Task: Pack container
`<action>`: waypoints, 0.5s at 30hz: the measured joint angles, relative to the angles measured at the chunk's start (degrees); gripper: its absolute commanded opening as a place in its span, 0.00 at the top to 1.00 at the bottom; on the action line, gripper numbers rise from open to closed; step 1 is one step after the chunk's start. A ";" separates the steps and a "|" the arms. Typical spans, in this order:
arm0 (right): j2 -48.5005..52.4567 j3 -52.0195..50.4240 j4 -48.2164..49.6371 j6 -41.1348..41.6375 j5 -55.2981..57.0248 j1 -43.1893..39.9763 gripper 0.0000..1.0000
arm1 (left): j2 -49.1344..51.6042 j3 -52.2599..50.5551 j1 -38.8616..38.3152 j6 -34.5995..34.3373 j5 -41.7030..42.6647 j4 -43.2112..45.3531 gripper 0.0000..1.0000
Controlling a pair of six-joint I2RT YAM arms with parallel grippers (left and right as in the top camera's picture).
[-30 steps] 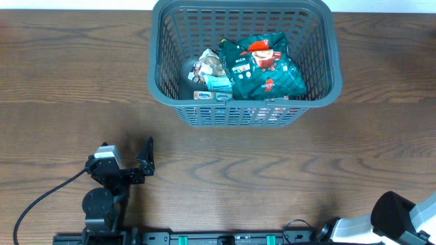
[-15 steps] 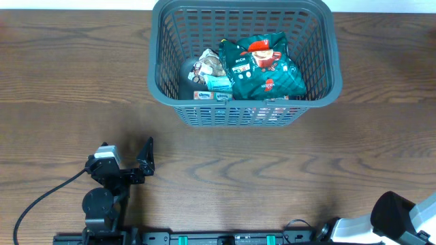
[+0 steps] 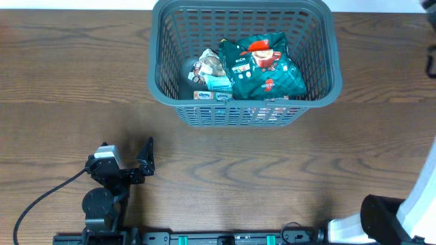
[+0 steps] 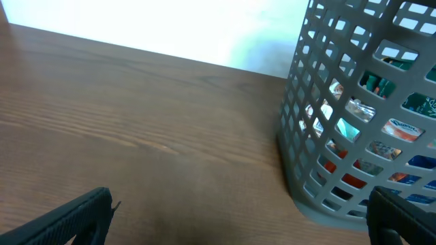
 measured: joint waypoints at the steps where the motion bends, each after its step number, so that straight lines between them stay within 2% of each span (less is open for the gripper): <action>1: -0.02 -0.04 2.08 -1.57 -0.20 1.84 0.01 | 0.00 0.00 0.02 0.00 0.00 0.00 0.01; 5: -1.25 -2.67 10.21 -10.45 -2.10 9.46 0.01 | 0.00 0.00 0.02 0.00 0.00 0.00 0.01; 8: -4.46 -8.33 13.27 -15.78 -6.16 13.64 0.01 | -0.02 0.00 0.00 0.00 0.00 0.00 0.01; 15: -19.96 -32.92 30.29 -20.24 -11.93 16.15 0.01 | -0.02 0.00 0.00 0.00 0.00 0.00 0.01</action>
